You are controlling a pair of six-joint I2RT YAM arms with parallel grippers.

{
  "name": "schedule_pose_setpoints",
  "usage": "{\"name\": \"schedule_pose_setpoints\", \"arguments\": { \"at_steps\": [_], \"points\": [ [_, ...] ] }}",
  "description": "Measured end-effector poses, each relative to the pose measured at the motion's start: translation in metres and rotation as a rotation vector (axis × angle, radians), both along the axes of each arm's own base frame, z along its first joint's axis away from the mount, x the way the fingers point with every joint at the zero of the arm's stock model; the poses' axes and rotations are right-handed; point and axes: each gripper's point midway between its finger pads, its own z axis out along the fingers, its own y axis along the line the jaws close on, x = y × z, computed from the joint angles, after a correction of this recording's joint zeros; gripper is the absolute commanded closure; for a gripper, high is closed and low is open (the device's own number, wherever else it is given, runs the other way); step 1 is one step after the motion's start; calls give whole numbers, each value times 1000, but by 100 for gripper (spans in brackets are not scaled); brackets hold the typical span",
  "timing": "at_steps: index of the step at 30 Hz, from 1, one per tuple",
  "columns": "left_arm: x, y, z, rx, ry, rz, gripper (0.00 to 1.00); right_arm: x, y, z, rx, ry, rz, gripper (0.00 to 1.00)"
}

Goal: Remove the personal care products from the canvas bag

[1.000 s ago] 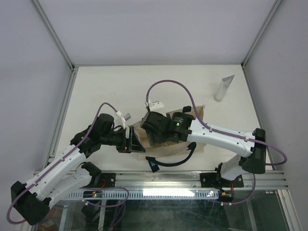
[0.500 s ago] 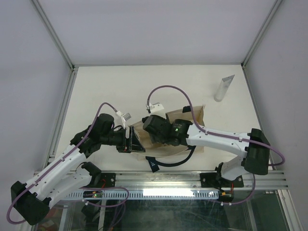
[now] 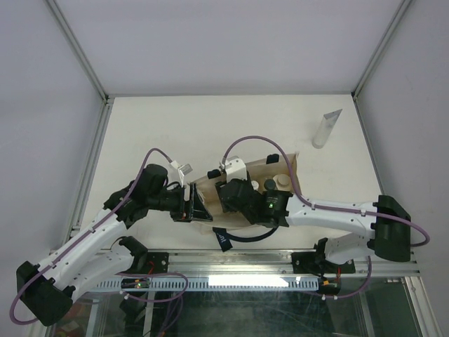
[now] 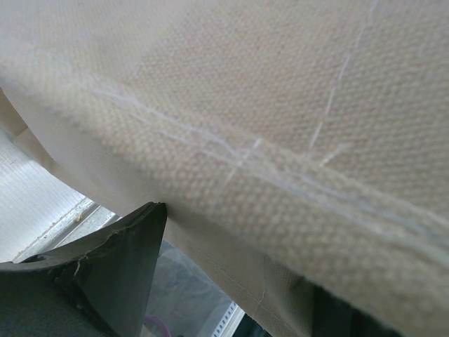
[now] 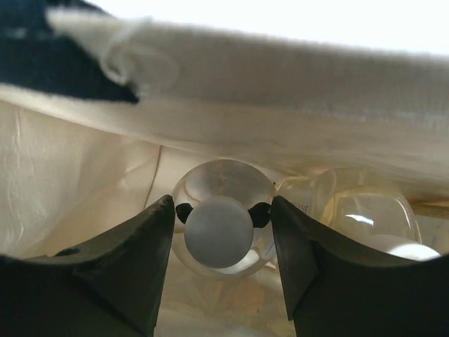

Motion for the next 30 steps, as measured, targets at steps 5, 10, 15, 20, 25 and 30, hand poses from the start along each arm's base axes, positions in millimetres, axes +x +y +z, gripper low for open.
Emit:
{"name": "schedule_pose_setpoints", "arguments": {
  "at_steps": [5, 10, 15, 20, 25, 30],
  "points": [
    [1, 0, 0, 3, 0, -1, 26, 3, 0, 3, 11, -77, 15, 69],
    [1, 0, -1, 7, -1, -3, 26, 5, 1, 6, 11, -127, 33, 100],
    [1, 0, -1, 10, -3, -2, 26, 4, 1, 6, 1, -133, 43, 100],
    [3, 1, -1, 16, -11, 5, 26, -3, -2, 11, -23, -86, 41, 100],
    [3, 2, 0, 19, -15, 10, 26, -7, -5, 38, -22, -34, 3, 100],
    [4, 2, 1, 24, -20, 11, 25, -7, -9, 71, 30, 25, -76, 100]
  ]
}}
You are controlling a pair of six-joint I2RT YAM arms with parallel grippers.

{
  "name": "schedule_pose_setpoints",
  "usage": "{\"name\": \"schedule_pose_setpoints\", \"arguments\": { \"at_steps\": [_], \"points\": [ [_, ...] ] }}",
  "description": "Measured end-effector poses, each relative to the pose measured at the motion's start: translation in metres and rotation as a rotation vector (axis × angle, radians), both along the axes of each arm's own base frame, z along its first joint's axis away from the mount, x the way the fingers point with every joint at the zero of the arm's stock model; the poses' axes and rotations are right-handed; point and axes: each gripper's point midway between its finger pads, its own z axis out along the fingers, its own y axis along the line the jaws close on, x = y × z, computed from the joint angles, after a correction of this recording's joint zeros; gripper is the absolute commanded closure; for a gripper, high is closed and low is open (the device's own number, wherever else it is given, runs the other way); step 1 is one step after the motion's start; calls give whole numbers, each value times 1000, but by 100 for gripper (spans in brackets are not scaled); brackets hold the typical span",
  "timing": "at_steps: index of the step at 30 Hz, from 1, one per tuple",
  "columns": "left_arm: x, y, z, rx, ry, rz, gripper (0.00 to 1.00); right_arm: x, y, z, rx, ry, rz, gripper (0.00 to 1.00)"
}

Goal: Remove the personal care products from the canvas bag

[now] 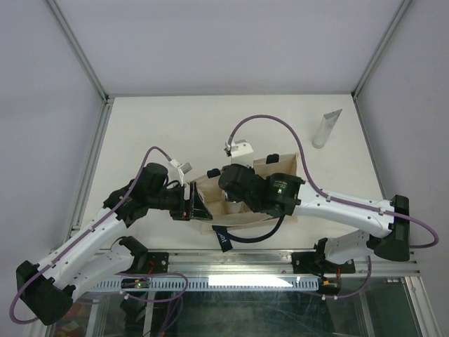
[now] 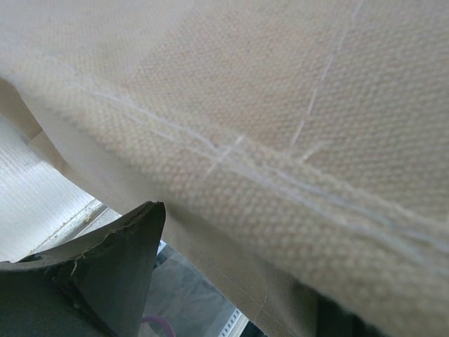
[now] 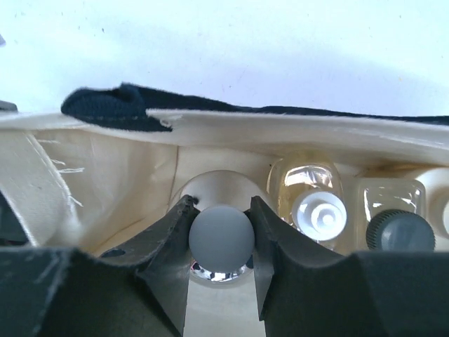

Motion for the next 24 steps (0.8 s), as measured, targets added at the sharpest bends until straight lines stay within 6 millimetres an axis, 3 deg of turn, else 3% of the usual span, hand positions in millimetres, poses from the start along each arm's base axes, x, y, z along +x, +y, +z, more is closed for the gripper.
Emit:
{"name": "schedule_pose_setpoints", "arguments": {
  "at_steps": [7, 13, 16, 20, 24],
  "points": [
    [3, -1, 0, 11, 2, 0, 25, 9, -10, 31, 88, 138, -123, 100],
    [7, -2, 2, 20, -6, 4, 25, 20, -29, 69, 215, 252, -225, 100],
    [7, -2, 2, 21, -8, 3, 25, 23, -39, 79, 260, 305, -254, 100],
    [7, -2, 2, 23, -10, 2, 24, 32, -63, 98, 340, 376, -316, 100],
    [9, -2, 4, 23, -18, 4, 24, 45, -94, 133, 440, 364, -386, 100]
  ]
}}
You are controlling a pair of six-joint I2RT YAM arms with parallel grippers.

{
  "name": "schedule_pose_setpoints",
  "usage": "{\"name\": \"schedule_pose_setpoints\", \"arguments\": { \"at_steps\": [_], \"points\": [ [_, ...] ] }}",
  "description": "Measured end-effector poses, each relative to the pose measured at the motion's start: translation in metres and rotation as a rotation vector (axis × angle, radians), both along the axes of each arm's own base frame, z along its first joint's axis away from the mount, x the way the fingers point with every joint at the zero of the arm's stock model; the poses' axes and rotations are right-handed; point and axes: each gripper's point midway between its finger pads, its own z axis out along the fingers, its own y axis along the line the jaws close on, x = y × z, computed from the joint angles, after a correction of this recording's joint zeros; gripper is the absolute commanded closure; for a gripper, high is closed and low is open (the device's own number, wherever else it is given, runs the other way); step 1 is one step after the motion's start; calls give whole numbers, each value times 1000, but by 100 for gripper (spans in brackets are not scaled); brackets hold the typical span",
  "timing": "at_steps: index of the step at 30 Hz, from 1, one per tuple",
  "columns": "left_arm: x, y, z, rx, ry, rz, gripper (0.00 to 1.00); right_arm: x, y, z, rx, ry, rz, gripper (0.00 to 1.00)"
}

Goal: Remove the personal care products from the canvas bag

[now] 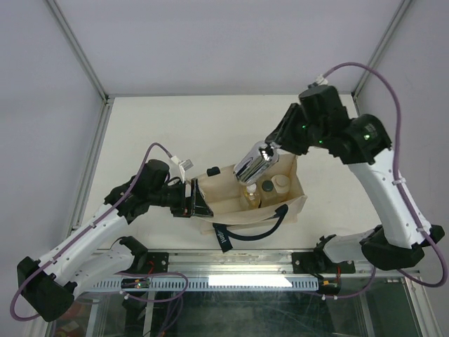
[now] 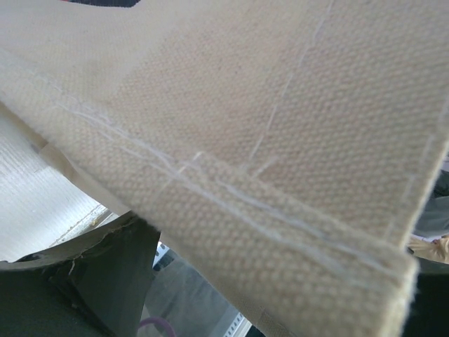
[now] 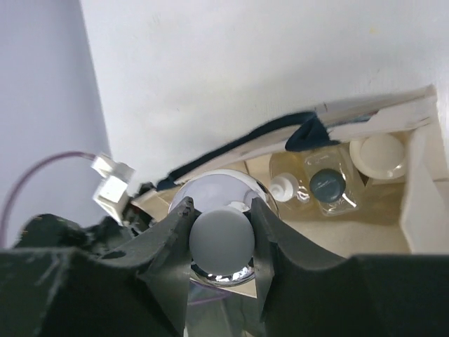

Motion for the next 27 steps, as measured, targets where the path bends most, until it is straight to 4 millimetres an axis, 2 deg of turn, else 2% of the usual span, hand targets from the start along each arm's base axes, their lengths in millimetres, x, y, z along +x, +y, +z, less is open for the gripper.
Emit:
{"name": "schedule_pose_setpoints", "arguments": {
  "at_steps": [7, 10, 13, 21, 23, 27],
  "points": [
    [0, 0, -1, 2, 2, -1, 24, 13, -50, 90, 100, -175, -116, 100],
    [0, 0, 0, 4, 2, -2, 24, 18, -70, 102, 92, -217, -160, 100],
    [1, -1, 1, 6, 2, -4, 24, 29, -97, 93, 19, -204, -227, 100],
    [3, -1, 1, 25, -2, -20, 23, 56, -162, 46, -286, -130, -356, 100],
    [4, -1, 1, 31, -3, -24, 23, 62, -175, 30, -355, -119, -380, 100],
    [7, -2, 2, 41, -12, -28, 22, 75, -186, 1, -412, -134, -403, 100]
  ]
}}
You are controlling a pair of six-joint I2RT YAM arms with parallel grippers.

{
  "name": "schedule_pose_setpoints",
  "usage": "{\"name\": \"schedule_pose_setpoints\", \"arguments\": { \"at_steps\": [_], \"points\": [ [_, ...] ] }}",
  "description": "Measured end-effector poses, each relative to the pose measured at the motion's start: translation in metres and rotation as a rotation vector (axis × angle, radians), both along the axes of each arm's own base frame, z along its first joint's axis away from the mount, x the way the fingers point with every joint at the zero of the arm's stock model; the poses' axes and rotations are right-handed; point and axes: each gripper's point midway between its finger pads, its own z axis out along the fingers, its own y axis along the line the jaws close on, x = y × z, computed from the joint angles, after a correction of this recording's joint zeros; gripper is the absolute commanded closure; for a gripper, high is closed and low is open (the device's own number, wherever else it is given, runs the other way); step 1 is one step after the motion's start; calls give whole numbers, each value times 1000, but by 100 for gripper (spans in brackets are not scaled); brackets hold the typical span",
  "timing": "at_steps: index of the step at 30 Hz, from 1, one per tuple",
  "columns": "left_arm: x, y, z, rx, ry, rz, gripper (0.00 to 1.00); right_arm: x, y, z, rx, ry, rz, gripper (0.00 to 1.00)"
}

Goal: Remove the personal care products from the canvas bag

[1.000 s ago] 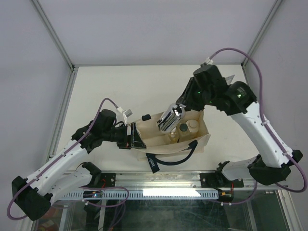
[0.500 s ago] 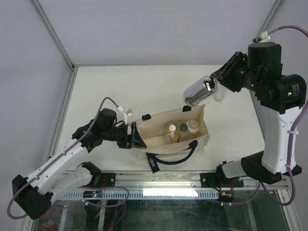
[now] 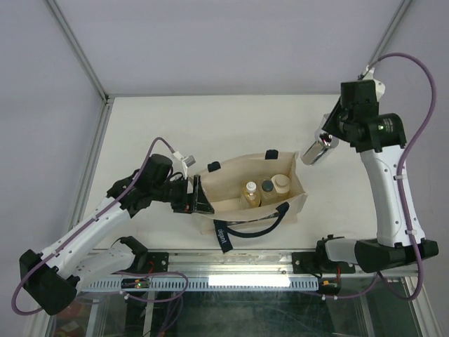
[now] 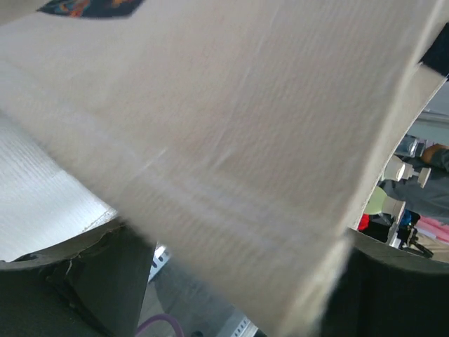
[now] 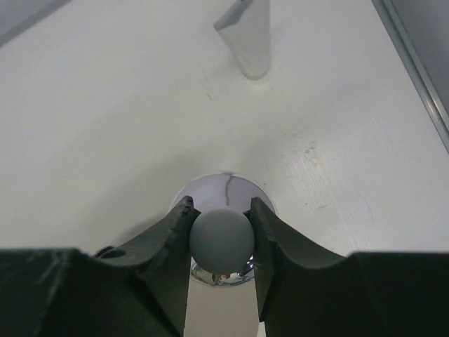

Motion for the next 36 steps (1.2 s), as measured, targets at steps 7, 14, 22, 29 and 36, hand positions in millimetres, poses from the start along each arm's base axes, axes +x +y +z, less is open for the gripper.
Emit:
{"name": "schedule_pose_setpoints", "arguments": {
  "at_steps": [7, 14, 22, 29, 36],
  "points": [
    [11, 3, 3, 38, -51, 17, 22, 7, -35, -101, -135, 158, -53, 100],
    [22, 4, -1, 94, -79, 12, 21, 33, -83, -149, -144, 138, -170, 100],
    [33, 5, -4, 143, -100, 21, 21, 86, -102, -175, -169, 82, -158, 100],
    [37, 4, -3, 159, -92, 19, 21, 112, -95, -194, -180, 58, -83, 100],
    [38, 3, -3, 160, -91, 21, 19, 123, -97, -195, -217, 29, -56, 90]
  ]
}}
